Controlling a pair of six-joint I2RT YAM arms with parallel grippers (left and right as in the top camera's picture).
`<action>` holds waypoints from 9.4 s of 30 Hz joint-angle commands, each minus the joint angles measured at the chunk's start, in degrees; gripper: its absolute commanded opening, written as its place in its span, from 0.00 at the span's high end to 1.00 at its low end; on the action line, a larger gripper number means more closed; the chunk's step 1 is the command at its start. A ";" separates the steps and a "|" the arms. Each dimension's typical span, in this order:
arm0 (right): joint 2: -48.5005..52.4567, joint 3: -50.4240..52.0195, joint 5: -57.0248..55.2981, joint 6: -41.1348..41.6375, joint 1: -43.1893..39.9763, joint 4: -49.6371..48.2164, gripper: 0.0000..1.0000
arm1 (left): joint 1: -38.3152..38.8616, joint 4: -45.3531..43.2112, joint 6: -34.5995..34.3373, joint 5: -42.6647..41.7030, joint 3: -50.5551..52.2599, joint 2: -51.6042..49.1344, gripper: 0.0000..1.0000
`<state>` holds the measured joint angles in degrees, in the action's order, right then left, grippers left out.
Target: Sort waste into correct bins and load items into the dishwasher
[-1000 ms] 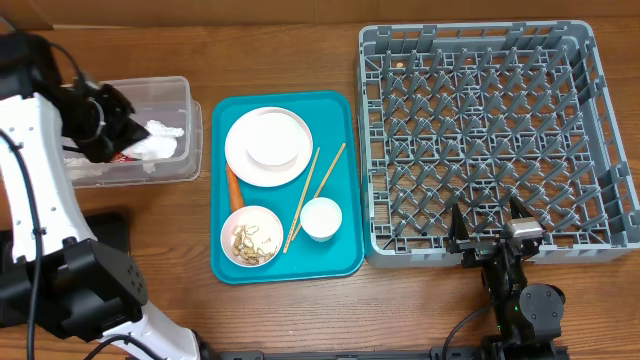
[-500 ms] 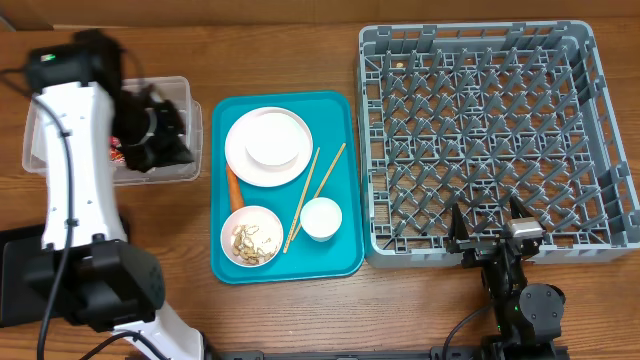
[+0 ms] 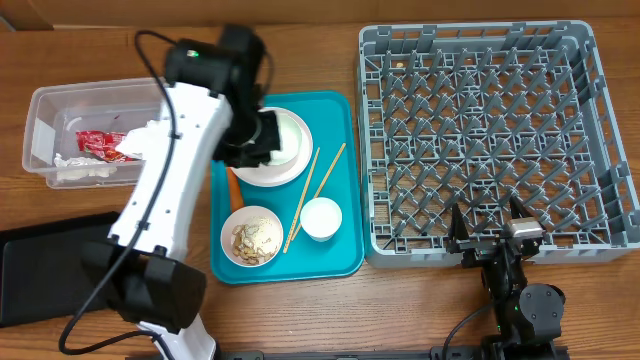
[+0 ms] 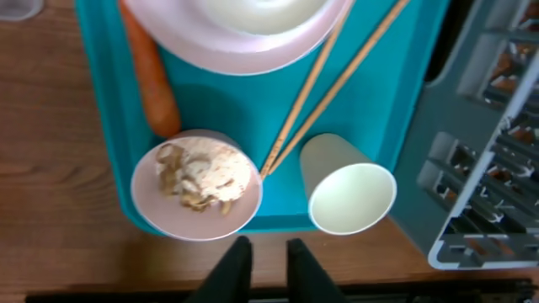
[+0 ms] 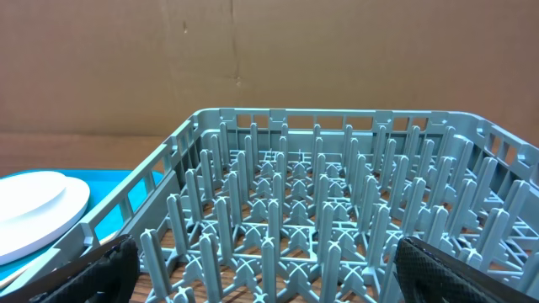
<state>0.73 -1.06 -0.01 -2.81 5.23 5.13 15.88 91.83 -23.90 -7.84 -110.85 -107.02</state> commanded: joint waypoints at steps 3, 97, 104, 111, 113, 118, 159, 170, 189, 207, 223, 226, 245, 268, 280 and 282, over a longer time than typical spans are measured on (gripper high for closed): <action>-0.57 0.61 0.15 -0.04 -0.22 -0.31 0.00 | 4.09 -0.94 -0.98 1.73 -0.63 0.31 0.67; -0.57 0.61 0.15 -0.04 -0.22 -0.31 0.00 | -28.46 -48.28 3.04 0.72 53.37 6.95 0.96; -0.57 0.61 0.15 -0.04 -0.22 -0.31 0.00 | -28.17 -47.36 3.34 1.25 52.83 7.39 0.96; -0.57 0.61 0.15 -0.04 -0.22 -0.31 0.00 | -28.24 -36.87 -2.64 12.41 48.00 15.45 0.96; -0.57 0.61 0.15 -0.04 -0.22 -0.31 0.00 | -28.26 -33.57 -5.55 15.10 46.56 18.73 0.96; -0.57 0.61 0.15 -0.04 -0.22 -0.31 0.00 | -30.03 -27.74 -14.08 18.05 45.31 26.67 0.96; -0.57 0.61 0.15 -0.04 -0.22 -0.31 0.00 | -80.56 -50.01 -22.53 9.40 70.62 21.24 0.96; -0.57 0.61 0.15 -0.04 -0.22 -0.31 0.00 | -80.56 -51.95 -18.78 1.60 67.71 21.33 0.96; -0.57 0.61 0.15 -0.04 -0.22 -0.31 0.00 | -79.82 -57.72 -18.69 -4.13 67.71 21.31 0.95; -0.57 0.61 0.15 -0.04 -0.22 -0.31 0.00 | -78.79 -37.38 -10.84 -5.86 54.42 26.32 0.96; -0.57 0.61 0.15 -0.04 -0.22 -0.31 0.00 | -34.12 -38.77 -5.05 8.55 34.67 27.19 0.96; -0.57 0.61 0.15 -0.04 -0.22 -0.31 0.00 | -27.41 -39.36 -5.01 14.69 30.49 22.34 0.96; -0.57 0.61 0.15 -0.04 -0.22 -0.31 0.00 | -25.59 -43.87 -5.03 10.47 27.50 2.29 0.96; -0.57 0.61 0.15 -0.04 -0.22 -0.31 0.00 | -25.59 -40.22 -2.58 0.96 27.06 0.44 0.96; -0.57 0.61 0.15 -0.04 -0.22 -0.31 0.00 | -25.46 -20.63 -1.81 8.90 4.81 3.76 0.96; -0.57 0.61 0.15 -0.04 -0.22 -0.31 0.00 | -24.87 -16.24 -1.79 6.16 3.80 4.42 0.96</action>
<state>0.73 -1.06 -0.01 -2.79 5.23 5.15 -9.50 71.18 -26.65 0.80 -103.92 -105.38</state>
